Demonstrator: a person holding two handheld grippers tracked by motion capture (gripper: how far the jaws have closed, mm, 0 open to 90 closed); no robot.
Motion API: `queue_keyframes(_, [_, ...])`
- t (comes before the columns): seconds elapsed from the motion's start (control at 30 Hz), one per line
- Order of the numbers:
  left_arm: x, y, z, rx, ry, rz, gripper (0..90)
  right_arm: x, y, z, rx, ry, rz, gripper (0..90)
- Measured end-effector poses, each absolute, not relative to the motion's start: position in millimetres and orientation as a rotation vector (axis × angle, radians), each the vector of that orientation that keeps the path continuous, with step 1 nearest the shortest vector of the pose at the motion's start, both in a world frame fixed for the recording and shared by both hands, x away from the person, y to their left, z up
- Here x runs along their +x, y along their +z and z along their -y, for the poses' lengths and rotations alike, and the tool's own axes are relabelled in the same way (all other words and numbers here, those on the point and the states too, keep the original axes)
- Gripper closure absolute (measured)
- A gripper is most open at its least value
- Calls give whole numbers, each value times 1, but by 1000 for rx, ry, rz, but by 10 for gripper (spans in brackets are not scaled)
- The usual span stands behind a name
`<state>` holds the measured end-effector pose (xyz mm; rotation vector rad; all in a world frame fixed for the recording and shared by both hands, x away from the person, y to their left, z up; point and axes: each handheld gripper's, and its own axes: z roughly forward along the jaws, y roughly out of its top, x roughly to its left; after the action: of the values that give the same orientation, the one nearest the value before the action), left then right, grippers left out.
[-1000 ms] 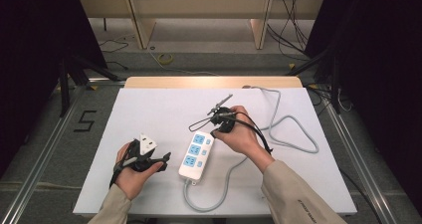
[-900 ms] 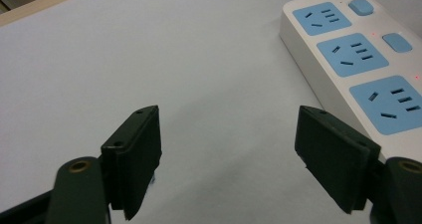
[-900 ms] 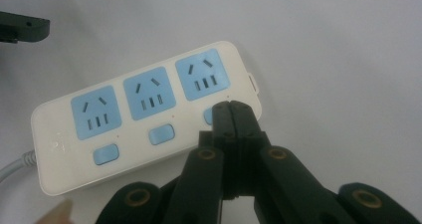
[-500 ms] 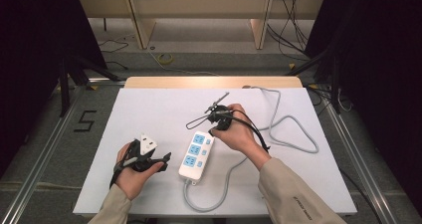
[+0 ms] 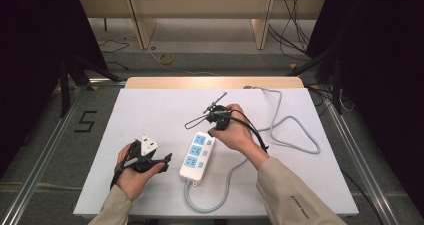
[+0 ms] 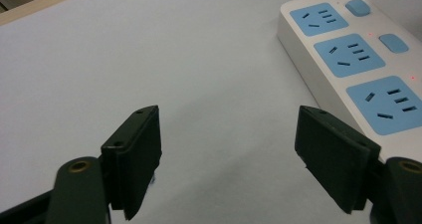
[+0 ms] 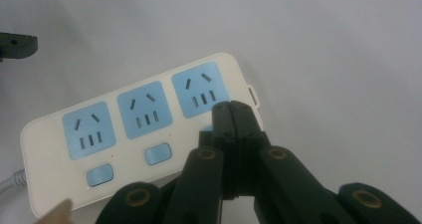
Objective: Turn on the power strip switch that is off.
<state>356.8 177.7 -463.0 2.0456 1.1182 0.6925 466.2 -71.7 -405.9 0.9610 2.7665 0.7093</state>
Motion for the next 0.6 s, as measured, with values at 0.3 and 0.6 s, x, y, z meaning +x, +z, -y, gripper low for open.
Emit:
queue_keyframes(0.3, [357,-463,-177,2047,693,-1115,262,468,-411,65,959,692,-2786,900])
queue_keyframes(0.6, [357,-463,-177,2049,691,-1112,262,469,-418,60,954,650,-2798,900])
